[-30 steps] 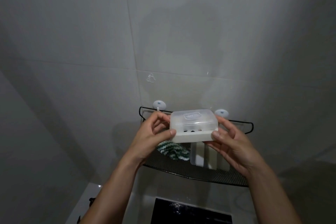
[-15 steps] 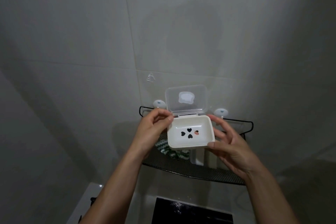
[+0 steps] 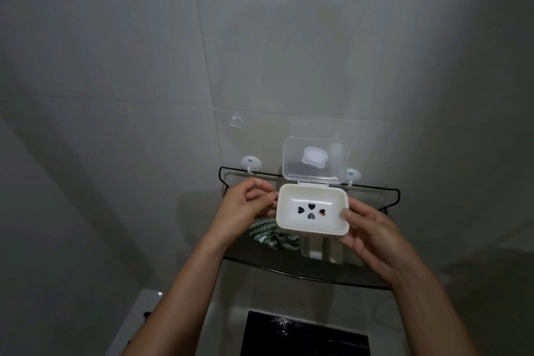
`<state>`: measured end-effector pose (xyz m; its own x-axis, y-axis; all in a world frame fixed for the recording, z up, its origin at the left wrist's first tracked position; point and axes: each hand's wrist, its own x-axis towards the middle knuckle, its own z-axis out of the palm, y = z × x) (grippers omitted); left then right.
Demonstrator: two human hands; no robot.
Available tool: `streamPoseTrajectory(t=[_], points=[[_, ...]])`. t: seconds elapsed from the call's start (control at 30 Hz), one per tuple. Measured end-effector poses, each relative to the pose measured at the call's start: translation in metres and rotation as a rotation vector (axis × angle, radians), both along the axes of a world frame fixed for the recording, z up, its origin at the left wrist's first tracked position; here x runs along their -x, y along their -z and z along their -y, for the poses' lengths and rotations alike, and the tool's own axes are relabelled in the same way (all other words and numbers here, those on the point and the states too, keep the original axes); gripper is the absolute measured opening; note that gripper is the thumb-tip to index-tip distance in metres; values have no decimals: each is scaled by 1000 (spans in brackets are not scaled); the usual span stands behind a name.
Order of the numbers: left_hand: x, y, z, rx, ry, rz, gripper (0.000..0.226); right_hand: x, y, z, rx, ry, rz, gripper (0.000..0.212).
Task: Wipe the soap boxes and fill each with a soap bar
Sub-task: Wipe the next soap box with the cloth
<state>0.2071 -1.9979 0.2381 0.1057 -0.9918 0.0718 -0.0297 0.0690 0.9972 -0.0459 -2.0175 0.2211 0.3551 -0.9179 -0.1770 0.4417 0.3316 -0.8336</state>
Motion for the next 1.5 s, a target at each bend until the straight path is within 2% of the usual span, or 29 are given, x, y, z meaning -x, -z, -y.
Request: streamPoseTrajectory(t=[0.03, 0.13, 0.17, 0.27, 0.33, 0.4, 0.53, 0.67, 0.73, 0.83, 0.93, 1.07, 1.2, 1.3, 1.37, 1.5], points=[[-3, 5, 5, 0, -7, 154, 17, 2, 0, 0, -6, 26, 0, 49], [-9, 26, 22, -4, 51, 926, 33, 7, 0, 1, -8, 74, -16, 47], [-8, 33, 26, -10, 106, 1075, 40, 7, 0, 1, -7, 78, -23, 47], [3, 55, 35, -54, 323, 1257, 54, 8, 0, 0, -10, 84, -38, 47], [9, 65, 37, -97, 359, 1352, 45, 8, 0, -1, -16, 97, -38, 47], [9, 72, 37, -131, 295, 1325, 31, 9, 0, -3, -20, 106, -34, 46], [-1, 60, 28, -176, 60, 992, 13, 13, 1, -4, -29, 147, -32, 43], [-13, 18, 11, -97, -186, 647, 11, 11, 3, -5, -31, 177, -26, 46], [-12, -5, 0, -1, -279, 555, 16, 5, 3, -6, -21, 177, -33, 48], [3, -30, -12, 139, -366, 644, 12, -7, 1, -7, 1, 149, -29, 48], [28, -32, -16, 225, -340, 825, 15, -23, -1, -8, 30, 100, -25, 47], [51, -21, -11, 194, -313, 1114, 35, -38, -3, -10, 62, 72, -9, 48], [62, -17, -12, 249, -349, 1313, 33, -39, -4, -11, 75, 100, 31, 46], [70, -16, -13, 232, -363, 1341, 36, -39, -3, -13, 80, 105, 21, 41], [74, -14, -11, 201, -338, 1315, 30, -40, -2, -14, 74, 101, 10, 37], [76, -19, -9, 141, -279, 1118, 22, -38, 0, -16, 69, 85, -17, 37]])
